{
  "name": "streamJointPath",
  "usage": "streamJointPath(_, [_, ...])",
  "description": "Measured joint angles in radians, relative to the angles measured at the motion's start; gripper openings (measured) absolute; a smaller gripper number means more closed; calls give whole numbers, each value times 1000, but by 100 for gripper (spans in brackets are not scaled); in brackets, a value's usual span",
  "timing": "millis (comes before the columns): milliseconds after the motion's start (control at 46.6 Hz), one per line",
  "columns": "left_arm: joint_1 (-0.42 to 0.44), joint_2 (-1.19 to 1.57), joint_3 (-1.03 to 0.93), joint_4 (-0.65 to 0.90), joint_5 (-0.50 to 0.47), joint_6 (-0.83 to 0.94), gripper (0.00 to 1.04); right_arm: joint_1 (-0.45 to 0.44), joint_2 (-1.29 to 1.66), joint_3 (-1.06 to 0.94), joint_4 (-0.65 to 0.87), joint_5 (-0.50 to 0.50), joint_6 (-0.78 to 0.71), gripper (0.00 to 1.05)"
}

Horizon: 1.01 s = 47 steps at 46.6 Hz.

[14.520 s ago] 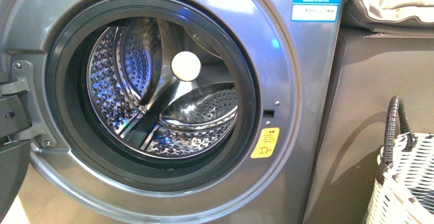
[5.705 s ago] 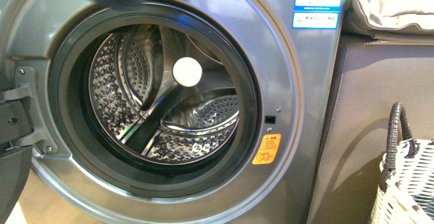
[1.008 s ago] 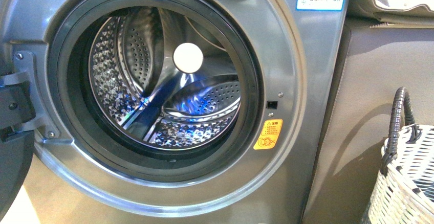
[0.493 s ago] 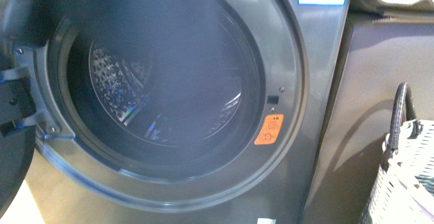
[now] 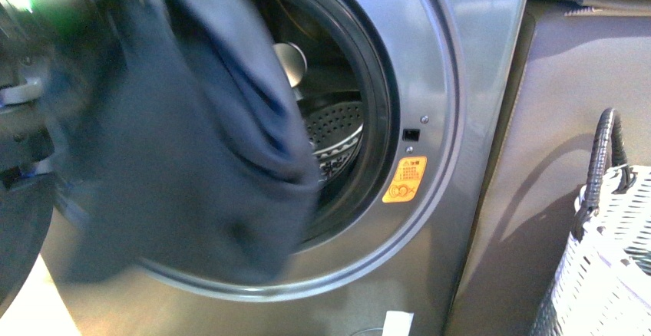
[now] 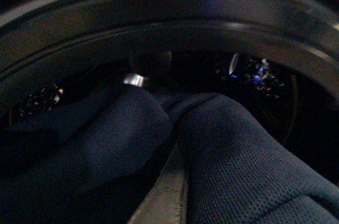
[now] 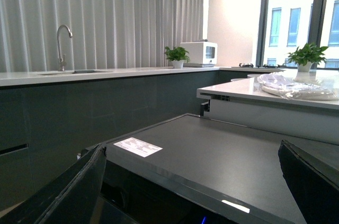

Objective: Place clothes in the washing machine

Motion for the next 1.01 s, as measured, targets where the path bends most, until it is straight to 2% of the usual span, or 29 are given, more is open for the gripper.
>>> streamJointPath(343, [-30,183,188,-24,-55,21,6,0,0,0,0,0,0,97])
streamJointPath(708, [-59,427,435,-46,-232,93,6,0,0,0,0,0,0,97])
streamJointPath(1008, [-24,559,612,-108,-249,140,6,0,-1,0,0,0,0,97])
